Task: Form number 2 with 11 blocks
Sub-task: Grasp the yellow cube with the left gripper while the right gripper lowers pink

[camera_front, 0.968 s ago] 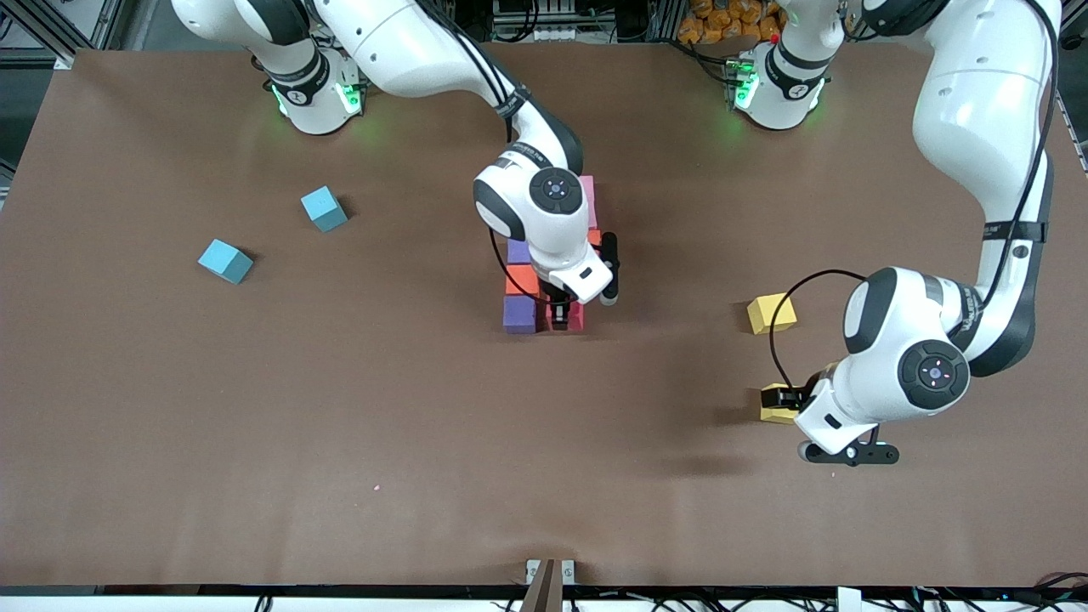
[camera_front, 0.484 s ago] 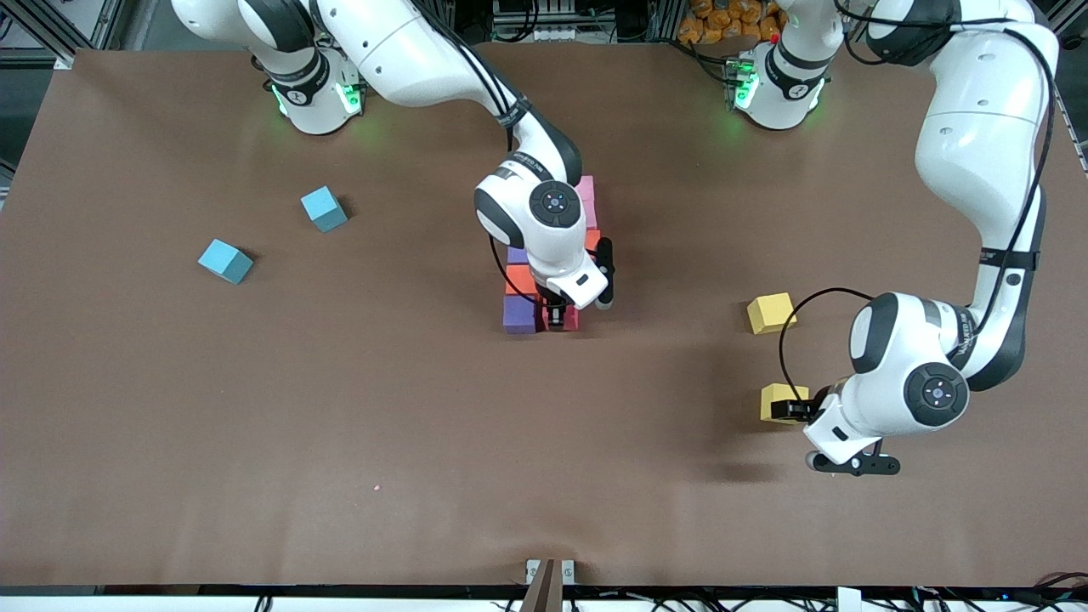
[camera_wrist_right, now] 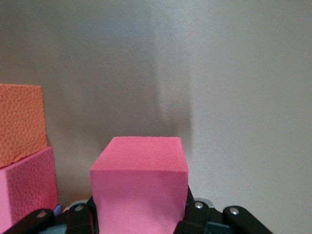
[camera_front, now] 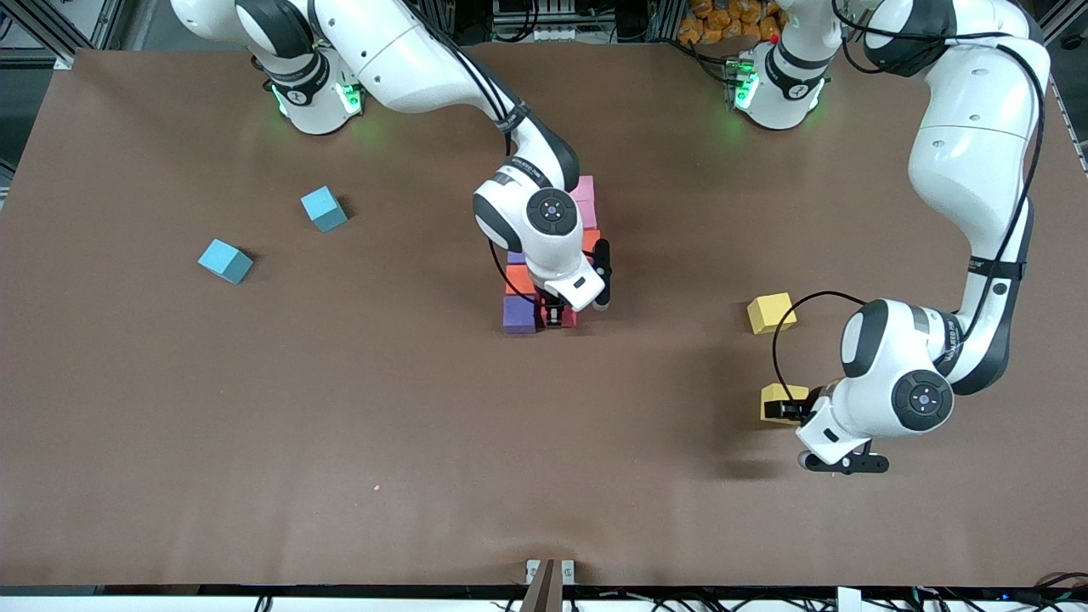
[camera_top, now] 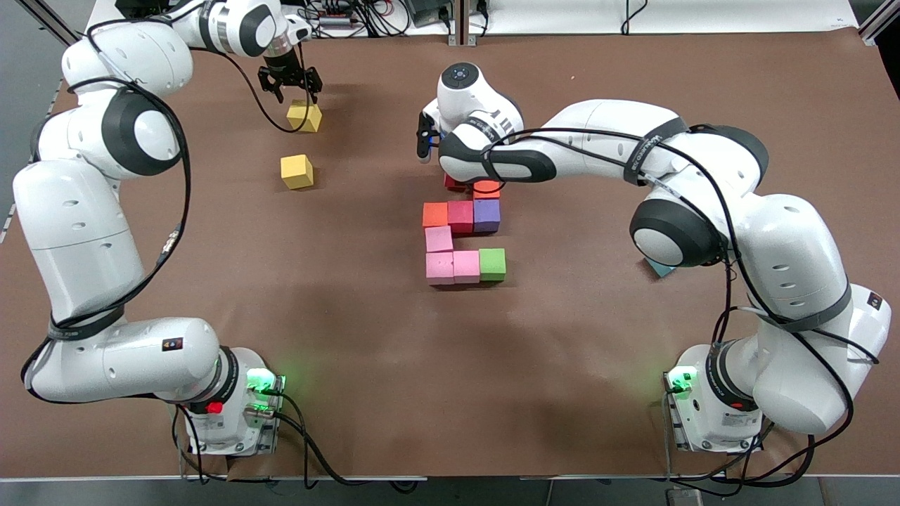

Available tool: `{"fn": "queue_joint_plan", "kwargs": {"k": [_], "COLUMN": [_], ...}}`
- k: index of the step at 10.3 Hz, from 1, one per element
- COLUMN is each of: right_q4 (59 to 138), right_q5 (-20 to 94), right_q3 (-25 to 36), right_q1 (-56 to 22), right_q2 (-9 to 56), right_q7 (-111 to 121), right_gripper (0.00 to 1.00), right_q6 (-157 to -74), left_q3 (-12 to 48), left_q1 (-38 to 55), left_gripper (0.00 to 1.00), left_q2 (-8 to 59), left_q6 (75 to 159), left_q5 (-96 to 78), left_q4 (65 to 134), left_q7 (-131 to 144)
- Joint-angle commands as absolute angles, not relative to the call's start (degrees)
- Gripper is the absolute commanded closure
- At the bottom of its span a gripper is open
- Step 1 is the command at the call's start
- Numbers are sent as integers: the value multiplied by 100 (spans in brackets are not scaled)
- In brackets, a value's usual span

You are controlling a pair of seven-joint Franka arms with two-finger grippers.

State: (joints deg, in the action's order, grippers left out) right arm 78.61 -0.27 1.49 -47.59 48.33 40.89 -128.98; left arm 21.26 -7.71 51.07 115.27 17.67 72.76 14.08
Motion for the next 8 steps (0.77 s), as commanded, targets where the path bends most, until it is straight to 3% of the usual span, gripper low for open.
{"fn": "queue_joint_plan", "kwargs": {"k": [1, 6, 7, 8], "right_q4": [8190, 8244, 8253, 8253], "right_q5": [-123, -167, -158, -167], "right_q3": [-35, -123, -123, -123], "right_q1": [-4614, -4562, -4570, -4579], "right_q2": [4720, 4693, 4685, 4685], "right_q7": [4131, 4025, 4017, 4017], "right_gripper": [67, 66, 66, 66], "right_q6": [-13095, -13113, -13105, -13104], "left_q3": [2153, 2145, 2145, 2145], "left_q1": [-791, -791, -791, -791], "left_gripper": [0, 0, 3, 12], "left_q2": [5072, 5036, 5045, 5054], "left_q6": [11558, 11531, 11531, 11540], "left_q5": [1828, 1898, 1907, 1907], "left_q4": [7408, 7576, 7576, 7576], "left_q7": [1591, 1591, 1573, 1547]}}
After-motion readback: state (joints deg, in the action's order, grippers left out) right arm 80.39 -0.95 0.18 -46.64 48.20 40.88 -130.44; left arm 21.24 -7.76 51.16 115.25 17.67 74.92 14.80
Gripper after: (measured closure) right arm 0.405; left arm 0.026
